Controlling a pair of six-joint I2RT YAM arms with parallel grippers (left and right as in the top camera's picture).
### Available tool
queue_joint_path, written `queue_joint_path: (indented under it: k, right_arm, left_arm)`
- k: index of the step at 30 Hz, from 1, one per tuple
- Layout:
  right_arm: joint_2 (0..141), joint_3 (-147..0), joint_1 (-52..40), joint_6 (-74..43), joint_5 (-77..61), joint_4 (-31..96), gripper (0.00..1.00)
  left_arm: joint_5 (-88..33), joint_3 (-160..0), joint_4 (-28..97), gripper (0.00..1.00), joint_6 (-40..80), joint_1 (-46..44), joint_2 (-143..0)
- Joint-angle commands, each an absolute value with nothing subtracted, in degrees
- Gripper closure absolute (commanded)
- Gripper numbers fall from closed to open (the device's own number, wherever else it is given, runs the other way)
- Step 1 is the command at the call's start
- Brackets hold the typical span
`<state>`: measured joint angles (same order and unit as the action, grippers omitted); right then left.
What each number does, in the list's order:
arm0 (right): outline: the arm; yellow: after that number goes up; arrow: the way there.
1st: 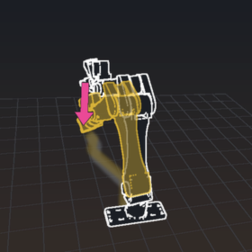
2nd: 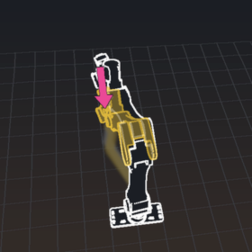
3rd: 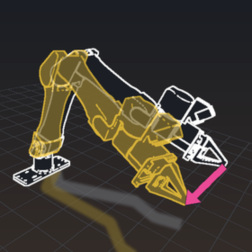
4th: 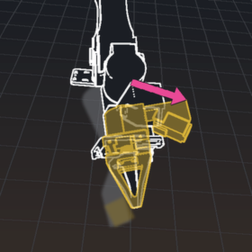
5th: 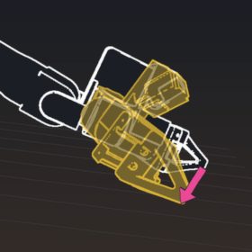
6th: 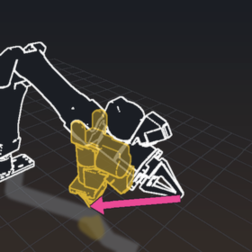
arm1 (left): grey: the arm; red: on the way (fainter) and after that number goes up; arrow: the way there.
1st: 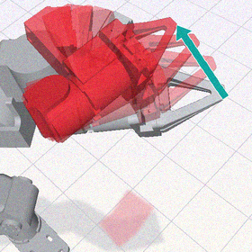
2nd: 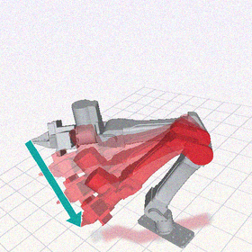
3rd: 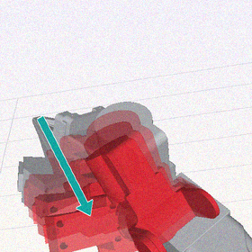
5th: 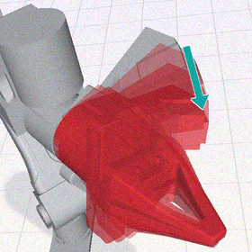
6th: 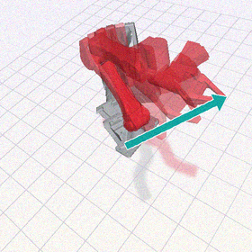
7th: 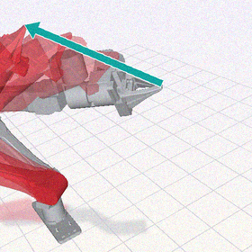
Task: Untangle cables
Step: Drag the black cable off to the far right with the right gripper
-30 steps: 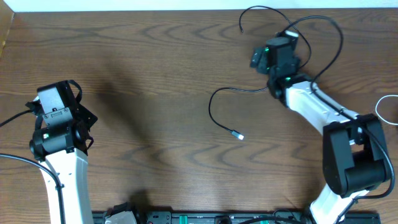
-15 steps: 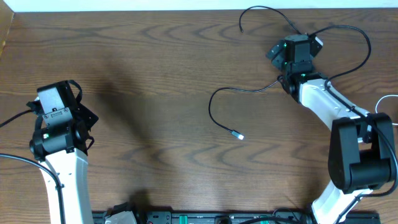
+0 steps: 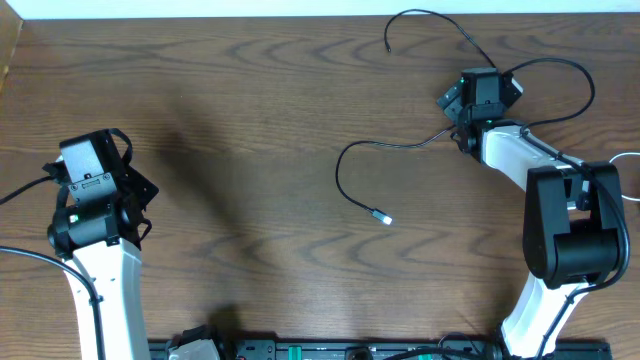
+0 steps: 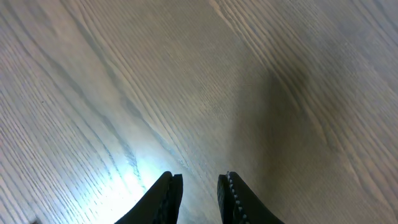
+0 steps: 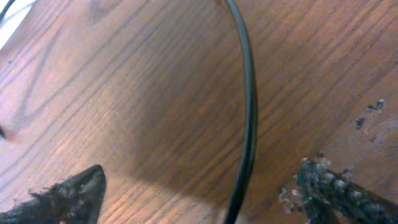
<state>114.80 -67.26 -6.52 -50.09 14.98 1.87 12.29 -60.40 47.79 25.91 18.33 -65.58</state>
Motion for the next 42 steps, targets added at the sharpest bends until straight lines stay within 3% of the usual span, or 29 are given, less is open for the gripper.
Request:
queue_joint_path:
  k: [1,2,3,4,5,6,10,17,25,32,38,42]
  right_arm:
    - [116.9,-67.02,-5.89,-50.46,16.14,2.17,0.32]
    - [117.4,-67.02,-5.89,-50.46,15.86,2.44,0.55]
    - [117.82,-67.02,-5.89,-50.37,15.49,2.66,0.68]
    - [118.1,-67.02,-5.91,-49.74,14.83,2.66,0.78]
    - [118.26,-67.02,-5.96,-48.36,13.61,2.57,0.95]
    - [118.34,-67.02,-6.0,-46.87,12.4,2.48,0.99]
    - [117.69,-67.09,-5.98,-32.27,3.99,0.25,0.99]
    - [105.82,-67.09,-5.76,-21.47,3.31,2.59,0.99]
    - [83.4,-67.09,-2.92,-17.5,25.87,2.35,0.99]
    - [72.44,-67.09,8.16,-17.47,48.29,0.38,0.99]
    - [70.39,-67.09,21.54,-17.5,48.1,-0.03,0.99]
    - [70.48,-67.07,27.83,-18.17,40.07,6.92,0.99]
  left_arm:
    - [12.38,-61.41,47.97,0.74,26.24,18.57,-65.47]
    - [12.38,-61.41,47.97,0.74,26.24,18.57,-65.47]
    - [12.38,-61.41,47.97,0.74,26.24,18.57,-65.47]
    - [12.38,-61.41,47.97,0.74,26.22,18.57,-65.47]
    - [12.4,-61.41,47.94,0.74,26.22,18.57,-65.47]
    - [12.4,-61.41,47.92,0.74,26.22,18.57,-65.47]
    - [12.43,-61.41,47.72,0.73,26.22,18.57,-65.47]
    - [12.43,-61.34,47.77,0.73,25.1,18.57,-65.47]
    - [12.43,-60.97,47.77,0.73,24.29,18.57,-65.47]
    - [12.4,-60.97,47.75,0.74,24.27,18.57,-65.47]
    - [12.4,-60.97,47.77,0.74,24.27,18.57,-65.47]
    - [12.4,-60.97,47.75,0.73,24.27,18.57,-65.47]
